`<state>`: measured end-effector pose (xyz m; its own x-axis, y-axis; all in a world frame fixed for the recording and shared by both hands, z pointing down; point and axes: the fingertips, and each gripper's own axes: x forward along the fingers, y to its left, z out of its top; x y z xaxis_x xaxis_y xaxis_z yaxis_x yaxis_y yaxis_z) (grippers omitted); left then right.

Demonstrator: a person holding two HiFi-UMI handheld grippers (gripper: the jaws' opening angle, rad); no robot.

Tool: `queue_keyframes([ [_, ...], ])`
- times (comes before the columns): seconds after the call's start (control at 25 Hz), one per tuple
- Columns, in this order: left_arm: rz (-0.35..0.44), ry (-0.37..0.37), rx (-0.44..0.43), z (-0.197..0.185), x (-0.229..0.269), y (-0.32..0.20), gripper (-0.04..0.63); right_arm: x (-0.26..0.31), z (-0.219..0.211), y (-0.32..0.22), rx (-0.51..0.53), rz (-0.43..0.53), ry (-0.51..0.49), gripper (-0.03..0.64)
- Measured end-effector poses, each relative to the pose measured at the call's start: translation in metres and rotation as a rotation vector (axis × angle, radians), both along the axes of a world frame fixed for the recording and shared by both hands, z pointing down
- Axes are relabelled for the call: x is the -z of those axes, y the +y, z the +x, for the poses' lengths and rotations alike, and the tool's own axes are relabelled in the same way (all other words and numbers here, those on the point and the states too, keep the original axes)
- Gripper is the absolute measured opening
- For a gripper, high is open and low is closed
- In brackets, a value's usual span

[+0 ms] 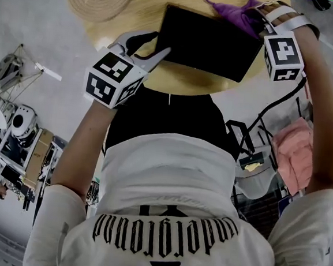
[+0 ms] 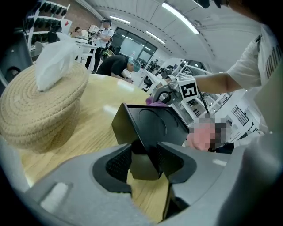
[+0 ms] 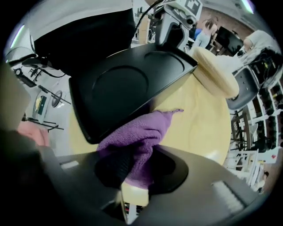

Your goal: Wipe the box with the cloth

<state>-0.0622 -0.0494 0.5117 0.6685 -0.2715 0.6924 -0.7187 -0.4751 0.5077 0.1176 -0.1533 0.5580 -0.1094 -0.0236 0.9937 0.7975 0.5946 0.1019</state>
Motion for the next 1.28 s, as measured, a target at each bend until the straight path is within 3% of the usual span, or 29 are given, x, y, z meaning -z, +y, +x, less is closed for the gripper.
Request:
queue_keyframes([
  [0.16, -0.002, -0.035, -0.006, 0.003, -0.009, -0.006, 0.193, -0.01, 0.057, -0.002, -0.118, -0.01, 0.03, 0.1],
  [0.28, -0.001, -0.064, -0.002, 0.01, -0.019, -0.005, 0.192, -0.018, 0.078, 0.014, -0.286, -0.056, -0.017, 0.101],
  [0.44, -0.001, -0.086, 0.024, 0.005, -0.03, -0.008, 0.189, -0.033, 0.077, 0.031, -0.576, -0.139, -0.087, 0.101],
  [0.56, -0.001, -0.1, 0.032, -0.002, -0.034, -0.016, 0.187, -0.039, 0.068, 0.051, -0.718, -0.207, -0.135, 0.101],
  [0.92, 0.004, -0.14, 0.041, -0.01, -0.034, -0.014, 0.183, -0.037, 0.058, 0.142, -0.774, -0.302, -0.201, 0.101],
  [1.28, 0.006, -0.159, 0.049, -0.01, -0.036, -0.015, 0.179, -0.014, 0.056, 0.162, -0.794, -0.353, -0.232, 0.101],
])
